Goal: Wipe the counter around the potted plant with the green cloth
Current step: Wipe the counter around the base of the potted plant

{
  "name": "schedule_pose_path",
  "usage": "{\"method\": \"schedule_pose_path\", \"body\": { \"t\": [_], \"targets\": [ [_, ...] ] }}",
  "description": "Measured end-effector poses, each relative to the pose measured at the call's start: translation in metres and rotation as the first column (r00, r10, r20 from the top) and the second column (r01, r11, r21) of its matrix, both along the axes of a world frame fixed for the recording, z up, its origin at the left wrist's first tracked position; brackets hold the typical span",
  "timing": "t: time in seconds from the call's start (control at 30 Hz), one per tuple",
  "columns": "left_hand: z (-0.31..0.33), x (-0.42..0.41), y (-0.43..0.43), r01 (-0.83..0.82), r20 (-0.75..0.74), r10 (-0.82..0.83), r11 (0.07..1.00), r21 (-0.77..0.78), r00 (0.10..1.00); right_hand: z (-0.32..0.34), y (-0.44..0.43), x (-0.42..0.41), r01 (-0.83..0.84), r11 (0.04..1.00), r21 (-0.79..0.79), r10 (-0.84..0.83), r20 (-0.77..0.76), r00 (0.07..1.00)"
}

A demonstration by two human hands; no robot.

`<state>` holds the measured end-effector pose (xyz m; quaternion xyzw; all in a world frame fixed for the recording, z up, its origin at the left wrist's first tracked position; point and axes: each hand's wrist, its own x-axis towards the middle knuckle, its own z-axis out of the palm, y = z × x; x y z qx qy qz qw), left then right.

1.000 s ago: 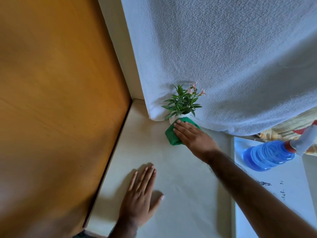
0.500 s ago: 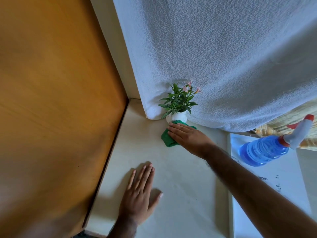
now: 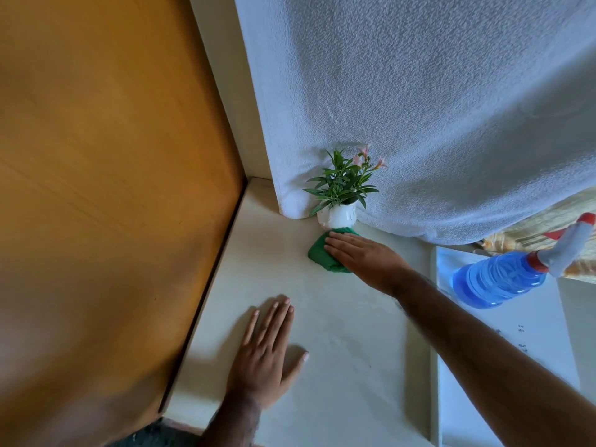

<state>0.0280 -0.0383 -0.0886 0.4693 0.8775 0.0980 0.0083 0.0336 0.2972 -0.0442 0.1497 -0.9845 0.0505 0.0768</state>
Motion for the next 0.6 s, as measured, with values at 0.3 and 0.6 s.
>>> {"method": "schedule_pose_path", "body": {
  "t": [0.3,0.6],
  "targets": [
    [-0.001,0.0,0.0,0.001,0.003,-0.001,1.0,0.017,1.0,0.033,-0.016,-0.033,-0.008,0.999,0.048,0.015,-0.137,0.991],
    [-0.001,-0.001,0.0,0.001,0.029,-0.001,1.0,0.006,1.0,0.028,-0.008,-0.009,0.002,1.0,0.007,-0.001,-0.109,0.994]
  ]
}}
